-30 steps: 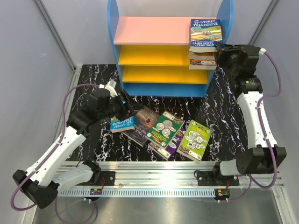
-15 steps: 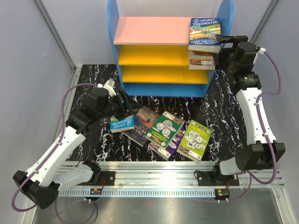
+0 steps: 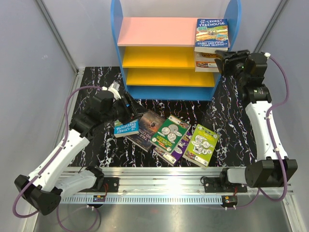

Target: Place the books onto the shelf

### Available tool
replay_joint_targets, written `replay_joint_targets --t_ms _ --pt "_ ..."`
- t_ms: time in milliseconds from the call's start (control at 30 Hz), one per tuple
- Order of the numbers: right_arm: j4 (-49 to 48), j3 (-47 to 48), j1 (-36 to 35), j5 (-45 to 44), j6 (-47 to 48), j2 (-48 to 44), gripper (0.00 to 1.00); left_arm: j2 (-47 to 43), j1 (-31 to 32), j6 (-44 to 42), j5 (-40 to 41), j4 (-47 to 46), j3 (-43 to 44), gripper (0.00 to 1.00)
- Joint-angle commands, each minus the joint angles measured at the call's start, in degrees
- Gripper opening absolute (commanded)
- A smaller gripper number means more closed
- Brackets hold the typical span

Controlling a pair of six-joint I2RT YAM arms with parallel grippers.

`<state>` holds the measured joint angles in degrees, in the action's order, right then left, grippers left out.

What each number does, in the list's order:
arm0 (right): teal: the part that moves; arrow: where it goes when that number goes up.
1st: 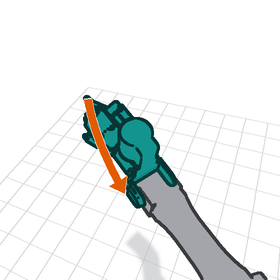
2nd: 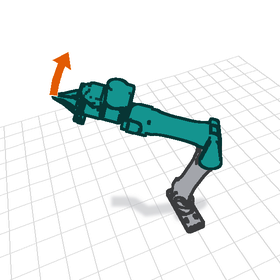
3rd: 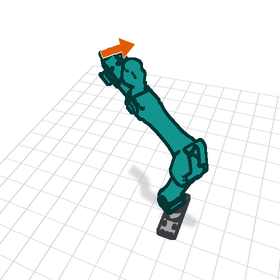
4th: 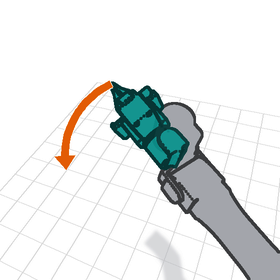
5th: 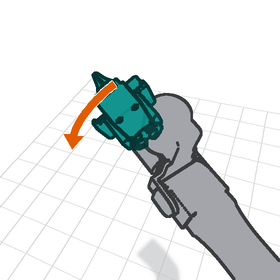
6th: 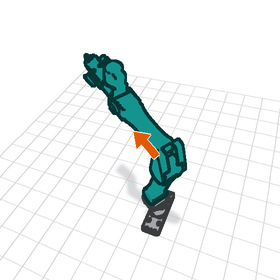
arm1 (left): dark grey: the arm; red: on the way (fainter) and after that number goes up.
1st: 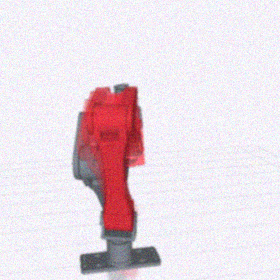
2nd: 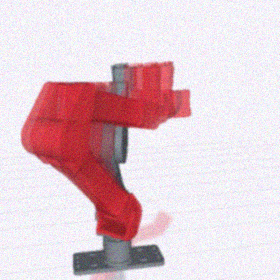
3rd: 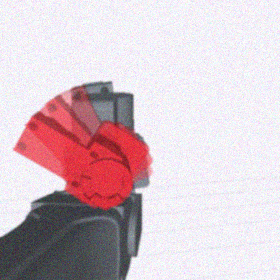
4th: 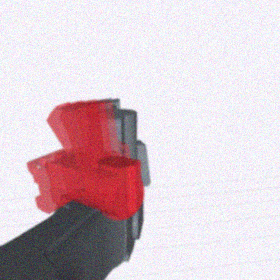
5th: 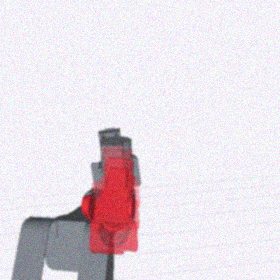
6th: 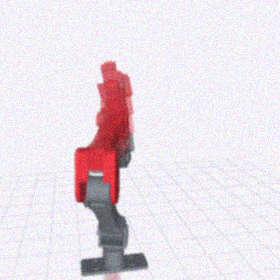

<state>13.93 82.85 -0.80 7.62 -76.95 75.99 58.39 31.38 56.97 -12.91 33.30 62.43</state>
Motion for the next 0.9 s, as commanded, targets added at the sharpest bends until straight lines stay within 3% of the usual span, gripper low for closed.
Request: replay_joint_targets --t_ms 0,33,167,867 --pt "-5.3 -1.7 -0.7 7.4 2.1 -1.8 0.37 0.5 -0.3 0.0 -1.5 -3.2 1.3 0.69" --pt "-5.0 -1.8 -0.7 7.5 2.4 -1.8 0.21 0.5 -0.3 0.2 -1.6 -3.5 1.2 0.69" --pt "-4.5 -1.6 -0.7 7.7 2.6 -1.2 0.10 0.5 -0.3 0.9 -1.9 -4.0 0.7 0.69" --pt "-9.2 4.3 0.4 11.7 1.6 6.5 0.02 2.5 -0.7 -0.2 0.6 -3.1 2.9 0.69"
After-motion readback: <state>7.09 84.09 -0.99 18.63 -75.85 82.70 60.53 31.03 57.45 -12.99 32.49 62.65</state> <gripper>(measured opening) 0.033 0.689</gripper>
